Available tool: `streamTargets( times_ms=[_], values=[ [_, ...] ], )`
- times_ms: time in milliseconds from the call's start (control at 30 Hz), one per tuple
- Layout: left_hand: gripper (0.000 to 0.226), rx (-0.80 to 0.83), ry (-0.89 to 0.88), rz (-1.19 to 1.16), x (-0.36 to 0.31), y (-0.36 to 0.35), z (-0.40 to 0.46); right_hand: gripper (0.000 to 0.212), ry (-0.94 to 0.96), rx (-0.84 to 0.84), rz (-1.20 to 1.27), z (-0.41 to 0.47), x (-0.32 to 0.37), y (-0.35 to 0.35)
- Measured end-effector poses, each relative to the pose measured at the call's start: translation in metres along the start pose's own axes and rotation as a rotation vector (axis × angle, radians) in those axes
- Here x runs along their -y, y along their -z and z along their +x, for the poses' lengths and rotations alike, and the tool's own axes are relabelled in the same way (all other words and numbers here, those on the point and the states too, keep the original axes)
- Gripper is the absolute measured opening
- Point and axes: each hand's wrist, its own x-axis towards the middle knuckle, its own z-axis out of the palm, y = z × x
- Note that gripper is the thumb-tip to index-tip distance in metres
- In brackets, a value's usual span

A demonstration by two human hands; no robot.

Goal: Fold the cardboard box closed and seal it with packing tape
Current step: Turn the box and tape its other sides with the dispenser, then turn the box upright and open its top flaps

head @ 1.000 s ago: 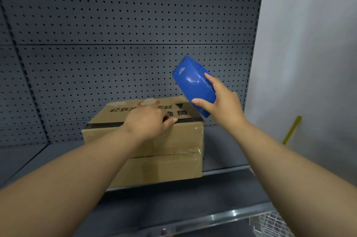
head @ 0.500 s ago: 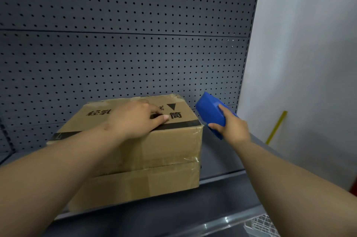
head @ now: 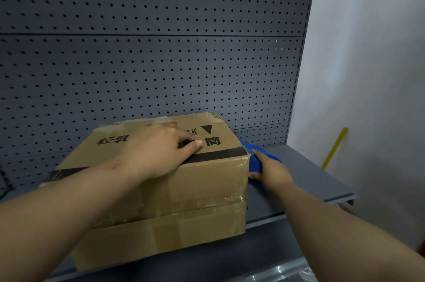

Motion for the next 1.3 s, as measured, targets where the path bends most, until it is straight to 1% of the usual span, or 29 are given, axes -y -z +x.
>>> streamTargets(
  times_ms=[167, 300, 367, 500, 700, 767, 800, 867, 967, 1033, 1100, 1167, 1300],
  values=[
    [0.066, -0.007, -0.007, 0.008, 0.0, 0.001, 0.0, 0.073, 0.095, 0.02, -0.206, 0.008, -0.007, -0.01],
    [0.056, -0.011, -0.002, 0.002, 0.0, 0.0, 0.0, 0.069, 0.066, 0.01, -0.304, 0.012, -0.009, -0.004],
    [0.052, -0.015, -0.002, -0.001, 0.0, 0.0, -0.001, 0.068, 0.025, 0.018, -0.316, 0.013, -0.009, -0.001],
    [0.052, -0.027, 0.002, 0.007, -0.001, -0.001, -0.001, 0.069, -0.048, 0.04, -0.31, 0.013, -0.011, 0.005],
    [0.05, -0.046, 0.028, 0.027, -0.009, -0.003, 0.004, 0.072, -0.057, 0.073, -0.329, 0.015, -0.014, 0.005],
    [0.05, -0.047, 0.031, 0.033, -0.012, -0.003, 0.006, 0.073, -0.084, 0.102, -0.275, 0.017, -0.01, 0.011],
    [0.049, -0.045, 0.034, 0.035, -0.013, -0.003, 0.007, 0.07, -0.097, 0.087, -0.215, 0.018, -0.005, 0.016],
    [0.049, -0.041, 0.042, 0.038, -0.014, -0.003, 0.008, 0.06, -0.106, -0.037, -0.019, 0.018, 0.009, 0.034],
    [0.051, -0.047, 0.07, -0.022, -0.015, 0.002, 0.005, 0.048, -0.064, -0.261, 0.364, 0.009, 0.044, 0.074],
    [0.052, -0.116, 0.087, -0.096, -0.016, 0.006, 0.0, 0.044, 0.012, -0.318, 0.516, -0.006, 0.071, 0.102],
    [0.052, -0.219, 0.098, -0.132, -0.016, 0.01, -0.006, 0.043, 0.092, -0.309, 0.563, -0.026, 0.096, 0.123],
    [0.05, -0.281, 0.122, -0.129, -0.014, 0.014, -0.013, 0.048, 0.135, -0.231, 0.572, -0.047, 0.114, 0.134],
    [0.047, -0.339, 0.269, -0.015, 0.007, 0.019, -0.03, 0.054, 0.043, -0.01, 0.478, -0.069, 0.133, 0.129]
  ],
)
